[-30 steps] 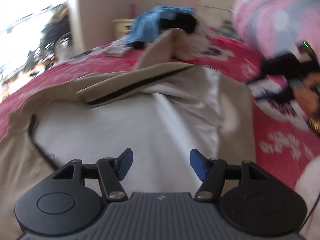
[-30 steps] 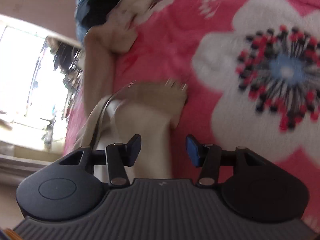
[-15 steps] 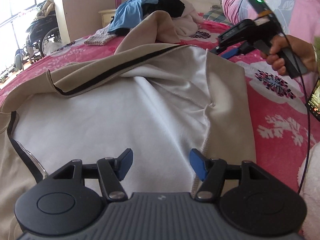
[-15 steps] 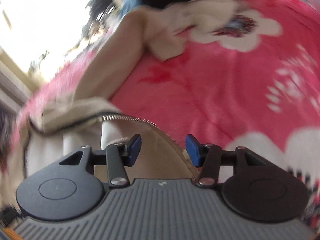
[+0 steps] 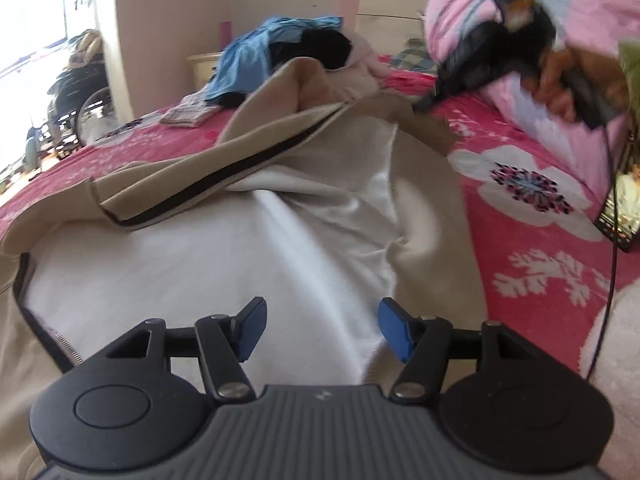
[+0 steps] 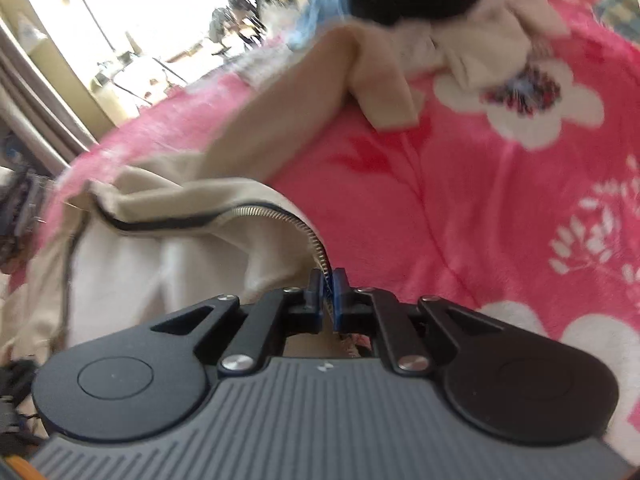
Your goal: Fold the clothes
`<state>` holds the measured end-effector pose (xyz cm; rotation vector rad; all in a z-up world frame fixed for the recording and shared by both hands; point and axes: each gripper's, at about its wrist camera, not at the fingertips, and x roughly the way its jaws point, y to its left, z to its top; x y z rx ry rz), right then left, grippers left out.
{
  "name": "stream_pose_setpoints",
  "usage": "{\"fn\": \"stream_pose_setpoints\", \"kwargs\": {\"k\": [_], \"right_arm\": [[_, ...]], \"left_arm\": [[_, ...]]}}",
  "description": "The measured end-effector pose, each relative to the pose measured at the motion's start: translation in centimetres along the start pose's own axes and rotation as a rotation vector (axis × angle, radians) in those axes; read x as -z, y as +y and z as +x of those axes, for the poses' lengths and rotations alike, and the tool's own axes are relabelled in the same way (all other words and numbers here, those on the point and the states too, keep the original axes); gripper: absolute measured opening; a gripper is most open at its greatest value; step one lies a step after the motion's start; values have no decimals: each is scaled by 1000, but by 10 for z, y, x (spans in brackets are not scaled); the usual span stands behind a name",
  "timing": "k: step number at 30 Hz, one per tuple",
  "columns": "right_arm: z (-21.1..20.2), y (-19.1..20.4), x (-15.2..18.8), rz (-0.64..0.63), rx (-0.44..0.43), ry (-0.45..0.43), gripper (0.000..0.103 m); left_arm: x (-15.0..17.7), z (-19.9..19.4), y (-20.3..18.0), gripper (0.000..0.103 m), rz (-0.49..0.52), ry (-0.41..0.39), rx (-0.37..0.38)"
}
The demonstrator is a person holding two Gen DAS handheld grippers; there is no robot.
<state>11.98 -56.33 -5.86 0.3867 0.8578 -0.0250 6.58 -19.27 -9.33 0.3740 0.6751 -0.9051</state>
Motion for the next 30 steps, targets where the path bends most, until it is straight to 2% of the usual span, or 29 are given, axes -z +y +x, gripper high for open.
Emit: {"fn": "stream_pose_setpoints", "kwargs": {"k": [6,9,11,17,20,23,26,29,30], "right_arm": [[-72,55,-13,-61,-119,-32,0],[-95,96,-7,-123,-166,-5,0],[-97,121,5,-140,-207,36,0],[-94,187,45,-167,-327,153,1],[-77,207,71,-152,-372,217,1],[-44,226,103,-137,-404,320,1],[-11,243,138,-187,-359,404,1],[18,253,167,-236,-257,457,4],[25,252,172,-218,-245,476,5]], "left_arm": [[5,23,-9,60,-28,70,117],[11,35,-16,64,-15,71,114],[10,33,-14,63,-36,60,118],[30,-12,51,62,-341,46,158],[54,-40,96,62,-530,40,151],[77,-61,136,62,-740,25,179],[93,-73,158,62,-872,1,206],[95,-77,165,62,-892,-1,206],[93,-77,165,62,-884,1,201]]}}
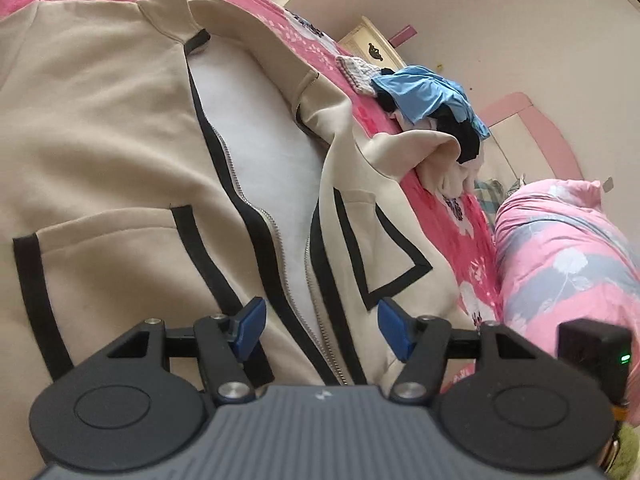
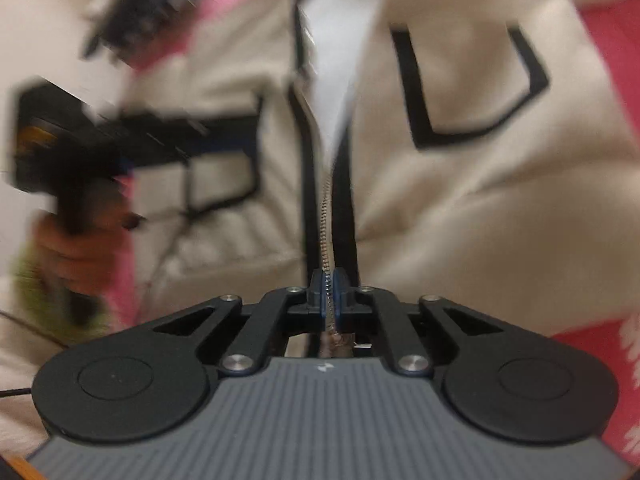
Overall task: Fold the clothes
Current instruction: 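Lay the zipper edge flat over the hoodie front with the right gripper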
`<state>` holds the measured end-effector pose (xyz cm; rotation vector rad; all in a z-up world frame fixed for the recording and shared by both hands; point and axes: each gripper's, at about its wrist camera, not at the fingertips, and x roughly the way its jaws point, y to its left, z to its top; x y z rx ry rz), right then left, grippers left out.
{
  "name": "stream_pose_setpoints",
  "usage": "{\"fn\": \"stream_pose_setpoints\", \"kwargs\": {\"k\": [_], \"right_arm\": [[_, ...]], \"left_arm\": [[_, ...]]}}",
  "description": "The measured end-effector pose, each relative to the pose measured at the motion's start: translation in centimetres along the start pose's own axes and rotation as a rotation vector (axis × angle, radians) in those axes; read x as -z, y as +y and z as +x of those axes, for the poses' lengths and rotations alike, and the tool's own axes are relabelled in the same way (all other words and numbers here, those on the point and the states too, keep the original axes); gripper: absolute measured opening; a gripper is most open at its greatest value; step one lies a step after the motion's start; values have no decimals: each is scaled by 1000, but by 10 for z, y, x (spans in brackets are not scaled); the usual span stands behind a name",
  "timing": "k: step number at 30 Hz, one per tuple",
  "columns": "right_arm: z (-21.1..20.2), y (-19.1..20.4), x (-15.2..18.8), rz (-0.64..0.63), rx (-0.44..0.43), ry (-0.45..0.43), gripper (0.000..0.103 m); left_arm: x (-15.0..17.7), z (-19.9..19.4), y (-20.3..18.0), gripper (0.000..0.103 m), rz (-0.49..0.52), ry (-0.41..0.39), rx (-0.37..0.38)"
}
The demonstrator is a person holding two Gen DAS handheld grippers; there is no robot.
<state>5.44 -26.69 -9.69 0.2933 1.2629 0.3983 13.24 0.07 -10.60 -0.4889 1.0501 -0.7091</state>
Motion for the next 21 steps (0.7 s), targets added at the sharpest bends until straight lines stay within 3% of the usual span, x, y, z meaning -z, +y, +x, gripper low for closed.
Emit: {"fn": "stream_pose_setpoints", "kwargs": {"k": [4,5,8,10,11,13,17,21], "right_arm": [[-11,-2,14,127,-78,-60,10],[-20,0,19,131,-84,-89,18],[-45,-2,26,136,-78,-160,29],[-63,-1,26,130,-61,-211,34],[-74,-1,23,118,-46,-247,43],[-97,-5,9,92,-11,-341,54],[-130,-5,-42,31,59,-493,56],[-129,17,-114,-99,102,-536,56]], "left_arm": [[-21,-18,-24,62,140,-42,-83],[-29,-24,-34,62,190,-62,-122],[-53,-48,-60,63,323,-119,-239],[-58,-53,-73,63,394,-128,-303],[-56,-50,-79,63,424,-120,-321],[-43,-36,-87,63,479,-90,-331],[6,0,-98,62,561,-28,-279],[38,34,-107,61,592,28,-170]]}}
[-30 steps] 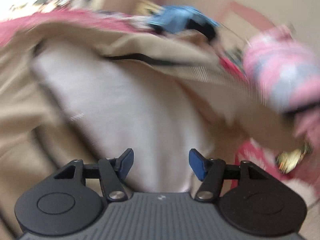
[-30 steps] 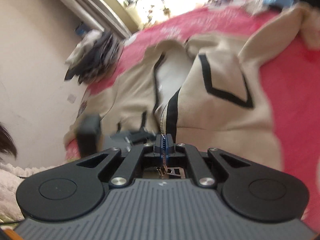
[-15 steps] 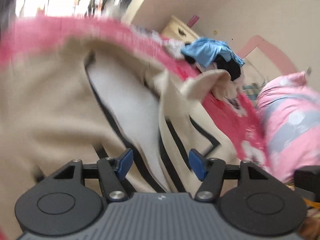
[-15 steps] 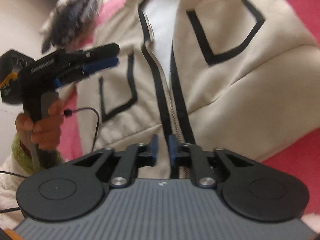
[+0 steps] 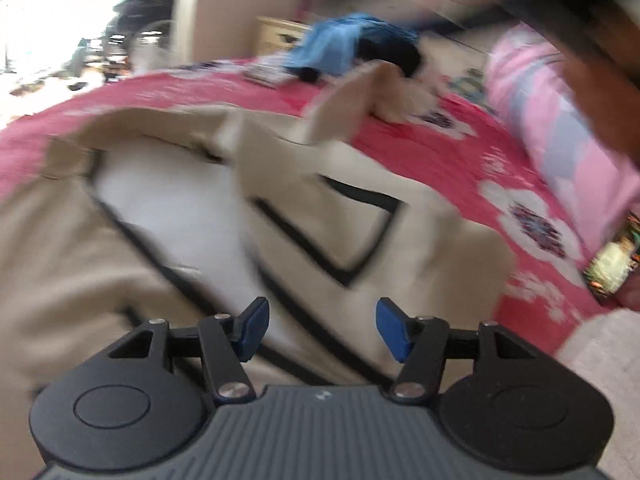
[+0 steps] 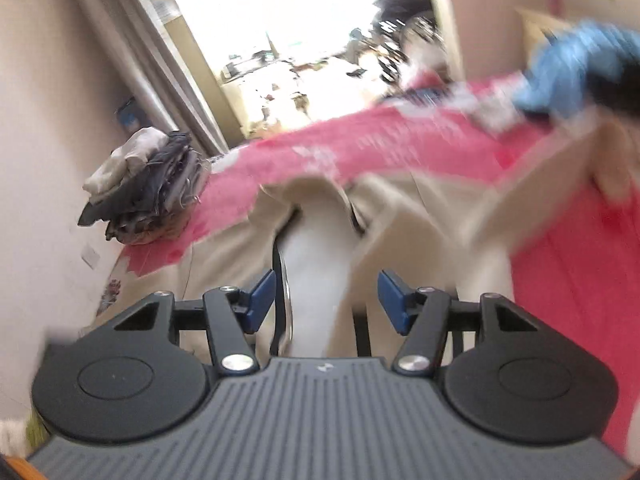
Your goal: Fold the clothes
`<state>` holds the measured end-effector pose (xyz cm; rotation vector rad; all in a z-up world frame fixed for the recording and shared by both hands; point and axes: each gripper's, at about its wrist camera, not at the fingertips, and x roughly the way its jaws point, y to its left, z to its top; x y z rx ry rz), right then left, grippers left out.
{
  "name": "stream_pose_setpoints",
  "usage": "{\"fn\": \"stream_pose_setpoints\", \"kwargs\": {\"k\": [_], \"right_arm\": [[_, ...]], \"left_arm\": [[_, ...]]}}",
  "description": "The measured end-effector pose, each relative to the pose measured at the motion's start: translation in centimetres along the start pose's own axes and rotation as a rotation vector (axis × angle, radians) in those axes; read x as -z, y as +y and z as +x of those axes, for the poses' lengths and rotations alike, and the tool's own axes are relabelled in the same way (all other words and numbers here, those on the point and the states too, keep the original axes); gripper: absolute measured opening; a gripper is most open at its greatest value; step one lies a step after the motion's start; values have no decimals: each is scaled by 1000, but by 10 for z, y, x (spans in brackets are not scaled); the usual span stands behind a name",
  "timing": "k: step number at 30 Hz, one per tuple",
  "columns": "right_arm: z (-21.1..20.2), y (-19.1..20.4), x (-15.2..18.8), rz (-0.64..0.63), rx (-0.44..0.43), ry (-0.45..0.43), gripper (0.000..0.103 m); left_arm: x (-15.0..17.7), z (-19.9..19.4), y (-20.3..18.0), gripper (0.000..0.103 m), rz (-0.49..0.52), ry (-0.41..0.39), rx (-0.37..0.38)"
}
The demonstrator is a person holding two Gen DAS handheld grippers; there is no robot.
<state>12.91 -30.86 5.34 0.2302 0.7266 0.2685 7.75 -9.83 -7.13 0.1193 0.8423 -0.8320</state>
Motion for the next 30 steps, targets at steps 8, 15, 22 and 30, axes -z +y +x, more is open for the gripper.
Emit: {"fn": "stream_pose_setpoints", "kwargs": {"k": [8,15,22,30], "right_arm": [[179,46,-41,-359,171,203,52],[276,33,-36,-419,306,338,18],[261,42,-74,-329,108,312,6],[283,-1,-150,202,-172,210,6]], "left_arm": [[17,47,-7,59,-27,65,119],[21,54,-3,61,-33,38,170],[26,53,-3,61,-9,8,196],[24,54,1,61,-9,-19,213]]}}
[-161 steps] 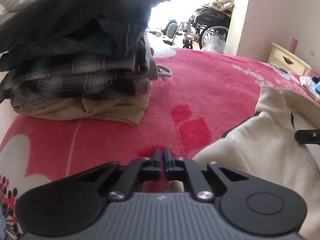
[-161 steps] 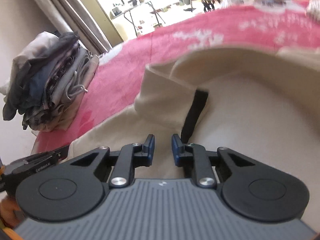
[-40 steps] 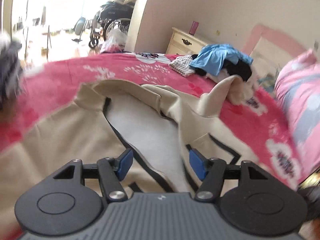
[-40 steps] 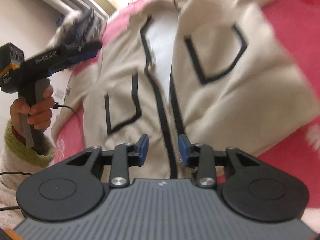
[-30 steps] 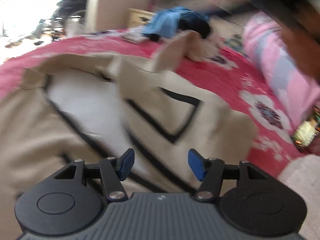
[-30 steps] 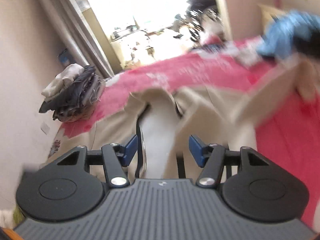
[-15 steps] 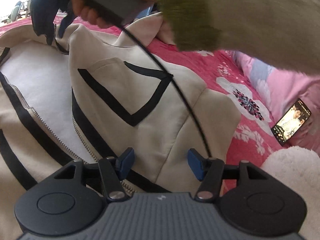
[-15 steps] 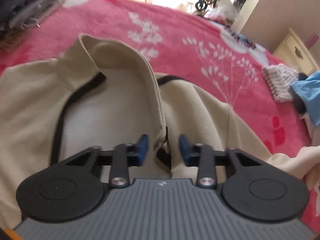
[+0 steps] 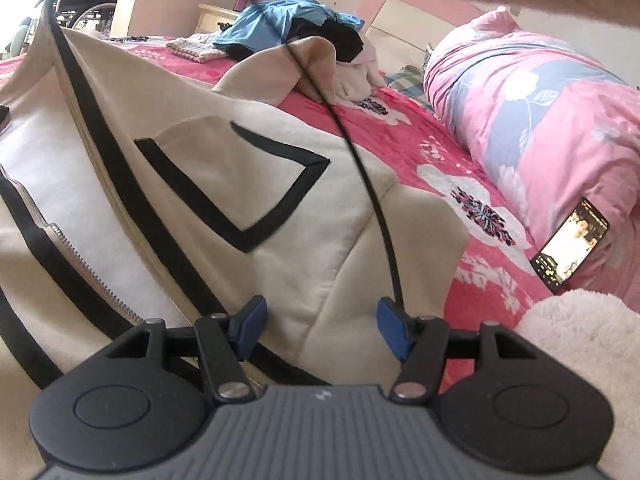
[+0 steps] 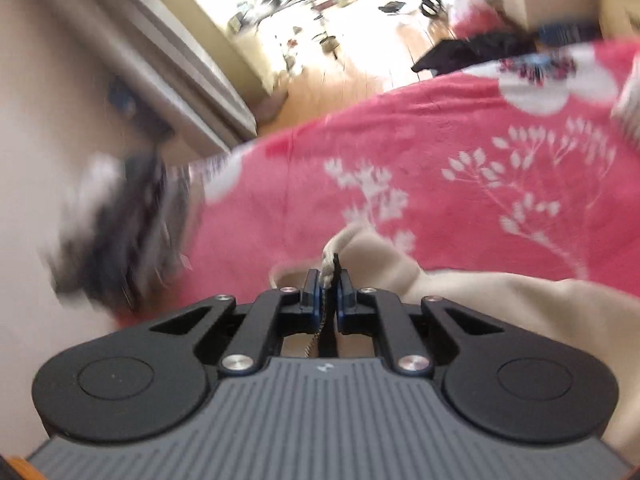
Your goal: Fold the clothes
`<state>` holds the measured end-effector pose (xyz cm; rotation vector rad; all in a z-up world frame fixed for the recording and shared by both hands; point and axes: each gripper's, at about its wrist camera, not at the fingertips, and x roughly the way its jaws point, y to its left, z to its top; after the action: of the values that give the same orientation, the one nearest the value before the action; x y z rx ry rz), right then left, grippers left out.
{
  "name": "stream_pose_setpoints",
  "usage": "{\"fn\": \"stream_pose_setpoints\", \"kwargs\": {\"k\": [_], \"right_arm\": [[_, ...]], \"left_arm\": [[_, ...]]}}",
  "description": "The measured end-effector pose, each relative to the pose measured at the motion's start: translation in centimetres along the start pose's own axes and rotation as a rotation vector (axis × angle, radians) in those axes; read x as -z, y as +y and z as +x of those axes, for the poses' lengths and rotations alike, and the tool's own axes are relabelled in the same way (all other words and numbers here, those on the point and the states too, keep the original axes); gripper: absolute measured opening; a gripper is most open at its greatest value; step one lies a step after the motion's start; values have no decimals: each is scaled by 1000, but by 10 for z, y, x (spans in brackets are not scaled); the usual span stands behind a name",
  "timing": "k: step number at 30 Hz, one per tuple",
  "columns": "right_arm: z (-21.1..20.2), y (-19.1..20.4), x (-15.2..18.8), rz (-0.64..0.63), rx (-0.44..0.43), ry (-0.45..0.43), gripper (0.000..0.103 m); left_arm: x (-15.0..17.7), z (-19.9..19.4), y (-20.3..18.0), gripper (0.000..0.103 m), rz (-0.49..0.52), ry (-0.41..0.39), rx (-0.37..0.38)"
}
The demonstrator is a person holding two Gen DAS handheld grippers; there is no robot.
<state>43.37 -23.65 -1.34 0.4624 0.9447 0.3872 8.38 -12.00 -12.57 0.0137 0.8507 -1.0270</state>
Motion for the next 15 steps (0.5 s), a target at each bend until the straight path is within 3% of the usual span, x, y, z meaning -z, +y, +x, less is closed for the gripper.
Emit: {"fn": "stream_pose_setpoints", "kwargs": {"k": [5,15], "right_arm": [[32,-34,2,214,-160,-10,6],[92,-38,32,226,-236,39,6]], "left_arm": [[0,-2,4,61,-6,6,11],[3,-2,-1,61,23,10,12]]}}
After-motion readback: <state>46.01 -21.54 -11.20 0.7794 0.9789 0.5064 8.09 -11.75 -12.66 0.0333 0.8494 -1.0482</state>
